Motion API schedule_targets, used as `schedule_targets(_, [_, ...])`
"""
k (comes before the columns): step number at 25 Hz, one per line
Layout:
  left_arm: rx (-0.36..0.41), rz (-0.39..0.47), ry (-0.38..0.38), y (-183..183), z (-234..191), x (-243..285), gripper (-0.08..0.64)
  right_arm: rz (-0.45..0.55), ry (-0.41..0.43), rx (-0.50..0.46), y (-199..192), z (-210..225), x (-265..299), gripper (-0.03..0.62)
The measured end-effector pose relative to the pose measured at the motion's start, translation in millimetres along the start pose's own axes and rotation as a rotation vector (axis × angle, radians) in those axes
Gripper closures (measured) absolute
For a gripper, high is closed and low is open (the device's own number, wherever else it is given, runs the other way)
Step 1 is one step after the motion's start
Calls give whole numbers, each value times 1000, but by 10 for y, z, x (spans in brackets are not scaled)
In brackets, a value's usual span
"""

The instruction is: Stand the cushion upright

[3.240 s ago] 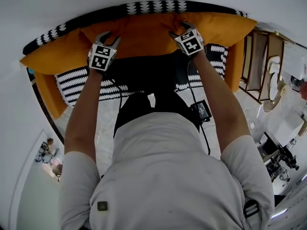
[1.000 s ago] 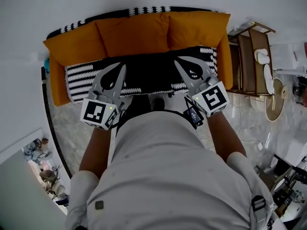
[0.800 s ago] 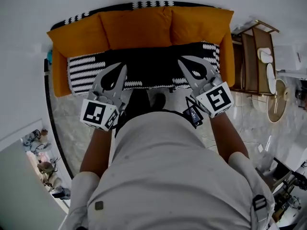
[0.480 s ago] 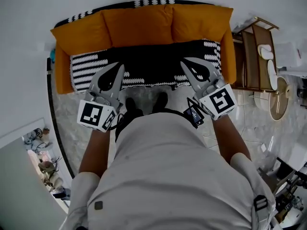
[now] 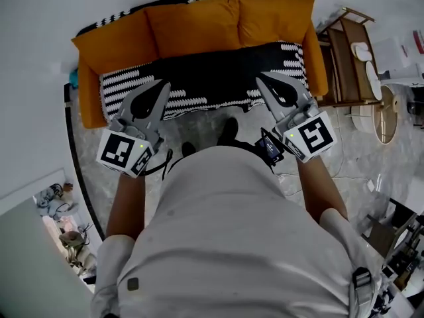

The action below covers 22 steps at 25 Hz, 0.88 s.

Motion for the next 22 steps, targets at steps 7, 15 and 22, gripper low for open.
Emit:
schedule_targets(7, [6, 42, -19, -8, -133, -946, 557, 4, -49, -3, 321, -846, 68, 582])
schedule_targets(15, [12, 55, -44, -34, -189, -1660, 557, 22, -84, 0, 577, -1633, 117, 583])
schedule_targets(22, [20, 91, -24, -128, -213, -2014, 557, 28, -103, 2, 647, -2019, 128, 581])
Point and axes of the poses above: the fingertips, and each gripper's own axes: x forward along the fingers, z to its right, y out of its top, the point moved 9 cm from there along -x, backward along the fingers, and after that the axes turned 13 degrees about -x, right-handed, at the moved point
